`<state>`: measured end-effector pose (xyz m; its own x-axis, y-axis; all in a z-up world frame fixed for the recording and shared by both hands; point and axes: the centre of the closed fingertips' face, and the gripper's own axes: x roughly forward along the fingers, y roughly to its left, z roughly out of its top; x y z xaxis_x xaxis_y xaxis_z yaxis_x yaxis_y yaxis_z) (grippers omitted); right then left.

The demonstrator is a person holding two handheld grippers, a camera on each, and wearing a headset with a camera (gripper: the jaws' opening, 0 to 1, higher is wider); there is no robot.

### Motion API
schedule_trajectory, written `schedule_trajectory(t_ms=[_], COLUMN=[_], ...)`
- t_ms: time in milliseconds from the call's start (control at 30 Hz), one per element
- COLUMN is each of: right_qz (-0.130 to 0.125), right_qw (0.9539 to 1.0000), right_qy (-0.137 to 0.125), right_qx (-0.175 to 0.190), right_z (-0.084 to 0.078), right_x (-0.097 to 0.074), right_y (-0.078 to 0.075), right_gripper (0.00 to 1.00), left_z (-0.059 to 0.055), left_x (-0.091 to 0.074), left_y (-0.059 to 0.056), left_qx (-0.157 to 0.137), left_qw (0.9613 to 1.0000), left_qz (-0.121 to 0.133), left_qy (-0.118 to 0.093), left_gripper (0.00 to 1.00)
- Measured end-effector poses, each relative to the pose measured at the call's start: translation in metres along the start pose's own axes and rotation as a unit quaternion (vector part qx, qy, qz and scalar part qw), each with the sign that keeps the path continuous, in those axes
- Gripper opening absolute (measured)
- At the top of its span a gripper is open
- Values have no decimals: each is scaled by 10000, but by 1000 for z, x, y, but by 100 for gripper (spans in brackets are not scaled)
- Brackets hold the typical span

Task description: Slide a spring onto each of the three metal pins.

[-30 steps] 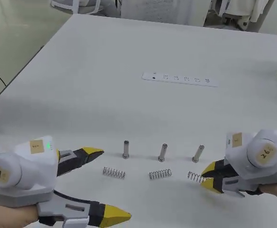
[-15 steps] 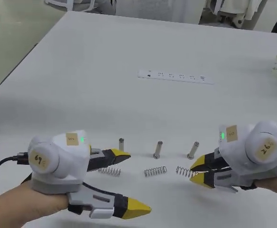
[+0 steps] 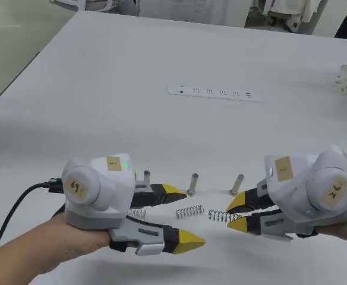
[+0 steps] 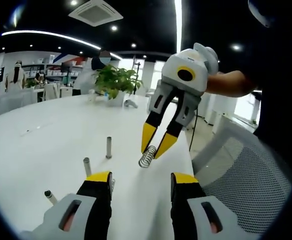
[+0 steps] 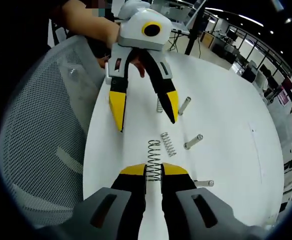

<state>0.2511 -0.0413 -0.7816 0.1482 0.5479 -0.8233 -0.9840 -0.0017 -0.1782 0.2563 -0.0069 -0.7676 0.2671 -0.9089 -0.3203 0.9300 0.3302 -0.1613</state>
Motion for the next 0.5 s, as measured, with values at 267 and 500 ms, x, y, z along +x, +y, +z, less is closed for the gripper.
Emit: schedule_trajectory(t_ms=[267, 500], right_qz=[32, 69], right_qw=[9999, 9997], right_qy=[-8, 37], right_qx=[-122, -235], right_z=[6, 9], right_x=[-2, -3], right_y=[3, 5], right_gripper=[8, 8], left_z=[5, 6], left_x=[10, 16], left_y=[-6, -10], left_qx=[120, 181], left_qw=[9998, 9995], left_qz=[-168, -264], left_qy=[-28, 5], left_gripper=[28, 24])
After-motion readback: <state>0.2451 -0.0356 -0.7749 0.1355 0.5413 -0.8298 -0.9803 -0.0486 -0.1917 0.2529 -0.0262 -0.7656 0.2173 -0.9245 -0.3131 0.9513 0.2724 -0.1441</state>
